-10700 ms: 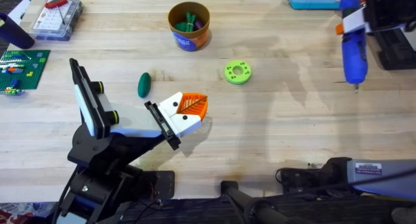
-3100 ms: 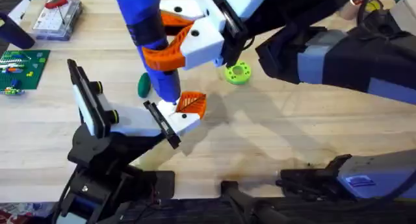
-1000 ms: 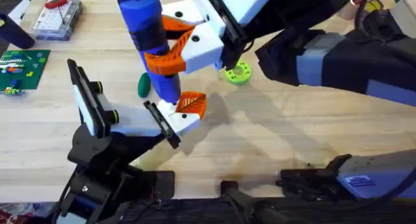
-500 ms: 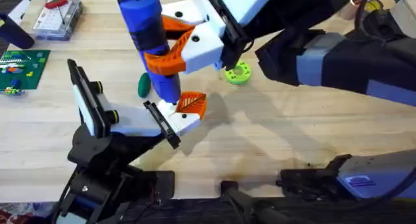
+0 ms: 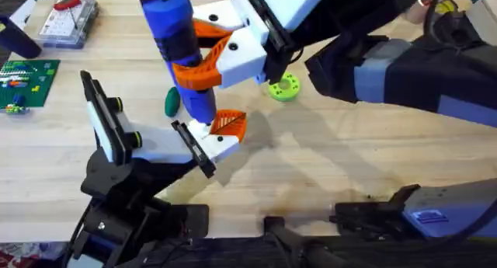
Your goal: Pick up the gripper from the table and insert it into the empty holder that is missing its gripper. Then pick up a screw, insert it into the mounting hole, and use the screwdriver to tighten it. Finally, clean up the table by picking up the vegetable and placing it into the bucket.
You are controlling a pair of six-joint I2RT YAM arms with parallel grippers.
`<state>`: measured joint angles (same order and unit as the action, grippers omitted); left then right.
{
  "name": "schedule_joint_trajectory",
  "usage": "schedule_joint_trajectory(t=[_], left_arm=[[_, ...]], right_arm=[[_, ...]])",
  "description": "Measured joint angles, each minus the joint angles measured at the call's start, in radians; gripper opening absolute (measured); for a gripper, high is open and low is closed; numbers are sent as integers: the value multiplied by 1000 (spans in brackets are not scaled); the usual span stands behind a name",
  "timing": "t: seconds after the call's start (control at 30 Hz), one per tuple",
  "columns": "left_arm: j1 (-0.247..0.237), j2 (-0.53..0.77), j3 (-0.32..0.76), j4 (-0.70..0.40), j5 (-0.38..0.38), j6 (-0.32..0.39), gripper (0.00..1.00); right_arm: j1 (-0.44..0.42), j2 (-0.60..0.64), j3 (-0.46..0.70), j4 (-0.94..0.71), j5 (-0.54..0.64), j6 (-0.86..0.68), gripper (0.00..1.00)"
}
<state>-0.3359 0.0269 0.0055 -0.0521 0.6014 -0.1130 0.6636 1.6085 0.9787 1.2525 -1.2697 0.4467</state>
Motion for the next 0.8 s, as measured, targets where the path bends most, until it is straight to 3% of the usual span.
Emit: schedule_joint_trajectory(t=[0.8], left_arm=[[0,0,0,0,0,0,18]], right_arm=[[-4,0,0,-12,0,-8,52]])
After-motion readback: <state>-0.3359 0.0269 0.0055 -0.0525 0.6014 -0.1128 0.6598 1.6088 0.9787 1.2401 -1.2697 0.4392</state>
